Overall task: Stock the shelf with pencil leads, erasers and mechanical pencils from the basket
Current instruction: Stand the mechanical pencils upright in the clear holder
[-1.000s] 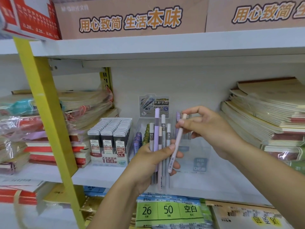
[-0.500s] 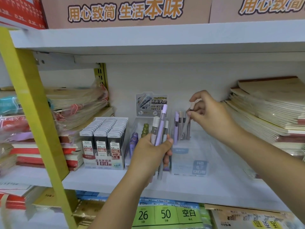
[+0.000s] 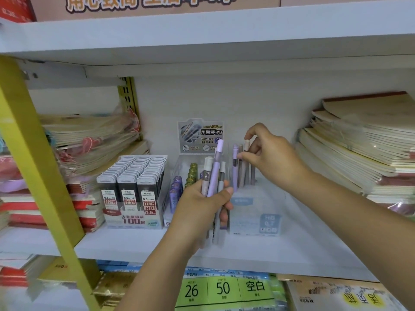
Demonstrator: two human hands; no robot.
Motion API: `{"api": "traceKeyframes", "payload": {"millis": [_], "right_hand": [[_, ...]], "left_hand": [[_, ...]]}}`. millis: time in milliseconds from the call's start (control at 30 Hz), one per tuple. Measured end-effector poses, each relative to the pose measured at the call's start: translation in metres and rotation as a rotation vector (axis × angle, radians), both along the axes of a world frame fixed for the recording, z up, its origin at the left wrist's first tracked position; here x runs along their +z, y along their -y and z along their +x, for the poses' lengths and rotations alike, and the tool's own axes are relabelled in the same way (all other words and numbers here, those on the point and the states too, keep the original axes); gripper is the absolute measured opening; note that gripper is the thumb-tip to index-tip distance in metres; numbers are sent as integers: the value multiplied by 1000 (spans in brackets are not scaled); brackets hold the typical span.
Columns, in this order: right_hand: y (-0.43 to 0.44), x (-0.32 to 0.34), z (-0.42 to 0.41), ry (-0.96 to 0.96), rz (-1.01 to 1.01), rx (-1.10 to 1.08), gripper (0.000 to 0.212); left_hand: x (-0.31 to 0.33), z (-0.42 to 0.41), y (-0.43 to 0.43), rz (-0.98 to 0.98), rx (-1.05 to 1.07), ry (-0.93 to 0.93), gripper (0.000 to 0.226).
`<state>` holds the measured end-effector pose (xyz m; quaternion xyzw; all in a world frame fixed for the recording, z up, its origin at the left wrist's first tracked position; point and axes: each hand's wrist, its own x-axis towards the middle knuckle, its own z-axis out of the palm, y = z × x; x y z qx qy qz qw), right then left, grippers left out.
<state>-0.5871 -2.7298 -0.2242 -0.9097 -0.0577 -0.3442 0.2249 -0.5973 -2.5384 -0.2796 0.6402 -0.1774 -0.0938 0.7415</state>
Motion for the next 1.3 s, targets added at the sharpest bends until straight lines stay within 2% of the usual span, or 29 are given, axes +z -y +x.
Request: {"api": "traceKeyframes", "payload": {"millis": [233,333,433,533,667,767,867,1000,1100,1200,1300], "right_hand": [[0,3,-3,25,163,23,22],[-2,3,-5,33,17,-16,11],[-5,6,-8,33,-132,-98,15],[-9,11,-24,111,-48,-105,19],[-25,11,-54,114,-8,53,12],[-38,8,-69,-92,197,216,20],[-46,6,-74,-232,490,321,29],[-43,14,-77,-148,710,323,24],[-24,33,-76,87,807,273,20],[1,48,-65,221,605,153,19],[17,43,-44,104,320,17,18]], "left_hand": [[-1,0,-1,5,-3,-5,12],[0,-1,-1,9,-2,-13,12],[2,-3,-4,7,-22,-34,13],[7,-6,-10,-30,-100,-85,15],[12,-12,-17,-60,-246,-106,14],[14,-17,-15,-51,-302,-91,27],[13,-19,-14,-33,-351,-70,20],[12,-19,-17,-43,-349,-96,29],[13,-15,-19,8,-199,-88,25],[11,-11,-15,27,-36,-49,19],[9,-11,-6,-4,49,-56,17]]}}
